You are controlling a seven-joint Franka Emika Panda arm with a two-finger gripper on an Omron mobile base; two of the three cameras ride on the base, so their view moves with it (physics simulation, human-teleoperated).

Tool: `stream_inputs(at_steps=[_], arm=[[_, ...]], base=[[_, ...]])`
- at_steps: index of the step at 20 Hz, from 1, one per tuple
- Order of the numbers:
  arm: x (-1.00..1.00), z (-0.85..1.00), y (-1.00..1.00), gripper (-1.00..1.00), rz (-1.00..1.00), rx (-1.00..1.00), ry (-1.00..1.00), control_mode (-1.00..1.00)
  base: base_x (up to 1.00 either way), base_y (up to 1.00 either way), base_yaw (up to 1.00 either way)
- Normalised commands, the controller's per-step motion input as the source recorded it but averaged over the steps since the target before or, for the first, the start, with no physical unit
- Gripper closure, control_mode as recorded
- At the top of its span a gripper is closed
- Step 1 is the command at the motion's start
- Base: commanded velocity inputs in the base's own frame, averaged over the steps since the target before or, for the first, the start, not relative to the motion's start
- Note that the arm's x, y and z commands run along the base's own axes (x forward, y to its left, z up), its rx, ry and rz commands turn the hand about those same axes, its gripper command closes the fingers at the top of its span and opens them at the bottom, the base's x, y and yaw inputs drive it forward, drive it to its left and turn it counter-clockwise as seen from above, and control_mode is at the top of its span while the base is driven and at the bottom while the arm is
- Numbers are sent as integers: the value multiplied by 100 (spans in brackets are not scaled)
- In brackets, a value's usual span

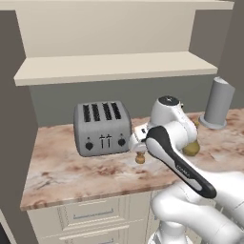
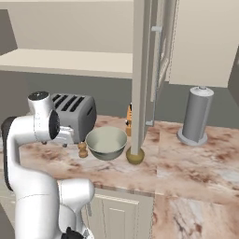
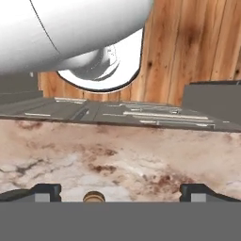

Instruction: Retrieve the bottle and the shaker from the cabinet and place them next to the mixing bowl on the counter. Then add garlic from the fridge to the mixing bowl.

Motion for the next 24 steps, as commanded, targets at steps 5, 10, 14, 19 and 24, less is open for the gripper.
stream_inputs(at_steps=[5,10,14,19,24], arm=[[5,-4,-2,-100,13,0,2,-100],[29,-1,0,-100,-21,-4,9,-100],[63,-5,0,-100,-50,-9,21,-100],[54,-16,-7,-100,-40,-3,17,-100],[14,0,-10,-100,-1,0,5,-100]], base=[[0,0,0],[0,0,0],[0,0,0],[0,0,0],[0,0,0]])
